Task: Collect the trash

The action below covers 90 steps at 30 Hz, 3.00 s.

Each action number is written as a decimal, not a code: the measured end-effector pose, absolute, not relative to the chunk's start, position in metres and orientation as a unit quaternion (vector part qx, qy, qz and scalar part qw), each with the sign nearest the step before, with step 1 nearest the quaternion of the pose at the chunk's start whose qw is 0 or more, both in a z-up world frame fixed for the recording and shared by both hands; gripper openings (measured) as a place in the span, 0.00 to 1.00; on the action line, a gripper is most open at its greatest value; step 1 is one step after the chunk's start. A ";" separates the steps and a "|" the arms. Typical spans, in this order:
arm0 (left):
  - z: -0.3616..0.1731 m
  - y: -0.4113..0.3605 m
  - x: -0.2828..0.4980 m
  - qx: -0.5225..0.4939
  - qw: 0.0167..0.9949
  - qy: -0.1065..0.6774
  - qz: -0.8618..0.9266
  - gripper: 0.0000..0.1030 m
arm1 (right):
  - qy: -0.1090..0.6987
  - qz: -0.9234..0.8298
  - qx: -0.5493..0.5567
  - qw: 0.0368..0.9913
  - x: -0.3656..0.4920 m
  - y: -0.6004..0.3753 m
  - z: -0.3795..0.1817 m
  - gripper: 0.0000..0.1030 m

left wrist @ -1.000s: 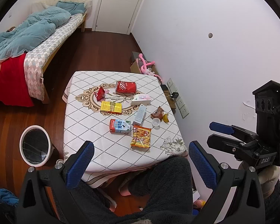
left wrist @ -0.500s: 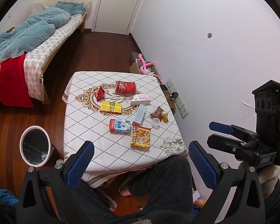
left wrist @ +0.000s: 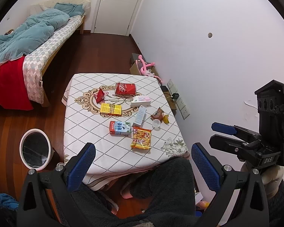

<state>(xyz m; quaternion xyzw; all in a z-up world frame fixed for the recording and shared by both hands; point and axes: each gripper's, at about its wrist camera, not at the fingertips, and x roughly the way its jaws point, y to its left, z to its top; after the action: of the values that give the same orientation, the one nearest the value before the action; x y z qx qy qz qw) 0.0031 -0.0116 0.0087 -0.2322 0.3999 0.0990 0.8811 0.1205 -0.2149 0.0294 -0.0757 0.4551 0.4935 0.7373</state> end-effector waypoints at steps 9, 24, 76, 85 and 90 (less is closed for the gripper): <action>0.009 -0.011 0.002 -0.232 0.881 0.400 0.098 1.00 | 0.453 0.495 -0.074 0.738 0.120 -0.219 0.029 1.00; 0.009 -0.011 -0.002 -0.232 0.881 0.400 0.097 1.00 | 0.452 0.496 -0.074 0.738 0.119 -0.220 0.031 1.00; -0.304 0.080 0.104 -0.174 0.734 0.585 0.297 1.00 | 0.591 0.213 -0.120 0.769 0.250 -0.097 -0.298 0.95; -0.273 0.067 0.141 -0.196 0.769 0.561 0.235 1.00 | 0.567 0.187 -0.151 0.788 0.254 -0.141 -0.292 0.61; -0.264 0.052 0.189 -0.202 0.784 0.556 0.185 1.00 | 0.582 0.159 -0.104 0.791 0.282 -0.193 -0.289 0.62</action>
<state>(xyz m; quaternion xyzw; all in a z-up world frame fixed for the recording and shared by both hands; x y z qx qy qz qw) 0.1892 0.0521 -0.2644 -0.2023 0.5562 0.1853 0.7845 0.2816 -0.1929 -0.2891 -0.1041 0.5819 0.1594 0.7906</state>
